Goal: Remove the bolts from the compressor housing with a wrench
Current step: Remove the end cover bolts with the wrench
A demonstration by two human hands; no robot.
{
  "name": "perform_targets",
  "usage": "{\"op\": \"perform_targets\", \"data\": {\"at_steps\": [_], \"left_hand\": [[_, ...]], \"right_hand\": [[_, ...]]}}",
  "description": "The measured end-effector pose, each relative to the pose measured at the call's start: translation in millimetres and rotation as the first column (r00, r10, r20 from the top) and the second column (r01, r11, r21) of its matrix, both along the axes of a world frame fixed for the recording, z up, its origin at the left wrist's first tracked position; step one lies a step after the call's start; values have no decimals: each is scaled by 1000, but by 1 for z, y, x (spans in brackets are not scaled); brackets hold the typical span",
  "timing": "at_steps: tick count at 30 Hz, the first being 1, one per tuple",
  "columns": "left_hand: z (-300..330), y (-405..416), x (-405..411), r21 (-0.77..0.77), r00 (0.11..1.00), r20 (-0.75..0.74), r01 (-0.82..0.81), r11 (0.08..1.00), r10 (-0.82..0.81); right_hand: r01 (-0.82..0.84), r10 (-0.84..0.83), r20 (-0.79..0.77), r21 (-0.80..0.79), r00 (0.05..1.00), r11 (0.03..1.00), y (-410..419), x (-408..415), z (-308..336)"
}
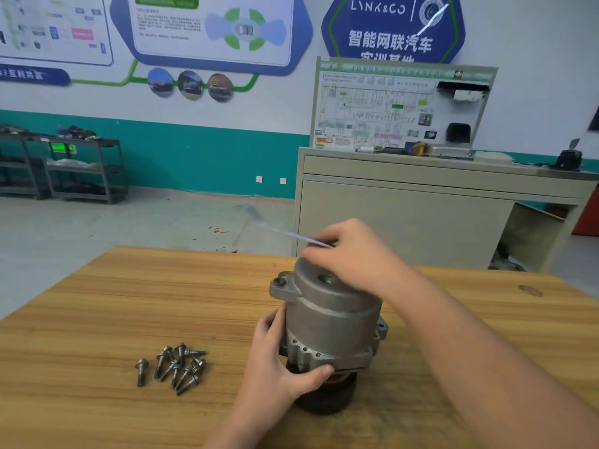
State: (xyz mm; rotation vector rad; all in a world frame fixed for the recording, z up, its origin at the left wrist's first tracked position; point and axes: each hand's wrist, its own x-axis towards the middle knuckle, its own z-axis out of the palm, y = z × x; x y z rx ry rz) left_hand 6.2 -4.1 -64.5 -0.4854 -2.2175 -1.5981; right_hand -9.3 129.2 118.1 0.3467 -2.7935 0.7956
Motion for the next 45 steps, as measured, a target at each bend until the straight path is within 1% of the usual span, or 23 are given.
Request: {"op": "perform_targets", "data": {"at_steps": [3,5,6,8,9,10,11,12,14,16,18,20,21,24,26,28,30,32,34,35,38,41,45], "left_hand": [[-1,-1,0,15,1000,0,-9,1000,9],[-1,-2,0,29,1000,-9,2,1000,-2],[-1,-3,1,39,1000,-12,2,999,-1],[1,-3,3,49,1000,2,3,999,-3],[2,-3,3,45,1000,11,4,999,-5],[2,-3,3,38,1000,20,4,999,-5],[2,-2,2,36,1000,21,3,999,-4],[1,-2,2,37,1000,21,-1,999,0],[1,0,2,25,999,32,-17,1000,17],[0,3,3,15,999,33,-34,999,33],[0,4,4,17,999,31,-45,999,45],[0,3,4,30,999,20,-49,998,49],[1,2,4,35,999,15,-47,998,47],[-1,-1,1,56,1000,-8,-7,998,8],[-2,-2,-1,66,1000,3,-11,998,11],[-1,-3,-2,70,1000,16,-7,998,6],[0,-2,-3,59,1000,12,-1,998,0],[1,-1,-3,54,1000,10,0,999,-1],[0,0,-3,53,1000,5,-10,999,9],[1,0,-3,45,1000,6,-16,999,15],[0,1,-4,32,999,-21,-30,999,30],[1,1,-4,37,999,-21,-32,999,33],[-2,-1,-6,28,1000,0,-26,999,26]], "right_hand": [[-129,134,-333,37,933,991,3,39,-19],[-204,110,-493,-141,863,969,25,53,-31],[-231,43,-525,-298,850,926,36,55,-37],[-215,-122,-413,-678,902,703,52,44,-44],[-132,-163,-262,-823,951,552,56,31,-46],[9,-184,-87,-885,979,466,58,17,-46],[145,-192,58,-866,980,479,59,5,-42],[235,-199,148,-800,969,552,59,-8,-36],[294,-225,189,-610,956,736,54,-26,-20],[249,-197,170,-382,966,890,36,-30,-1],[148,-141,116,-46,983,988,9,-23,10],[58,-50,-46,209,998,976,-13,-4,6],[4,37,-157,252,987,968,-16,13,1],[-285,315,-393,133,864,949,10,56,-25],[-387,305,-495,-71,814,919,44,59,-44],[-409,166,-518,-400,839,820,65,44,-53],[-253,-2,-324,-745,946,617,67,16,-53],[72,-92,27,-842,995,535,60,-11,-43],[295,-170,242,-733,955,613,51,-35,-32],[322,-212,246,-639,946,699,43,-42,-26],[280,-273,65,-226,960,933,11,-41,-8],[109,-102,-128,48,987,993,-9,-11,-3],[-171,186,-214,86,959,982,3,28,-18]]}}
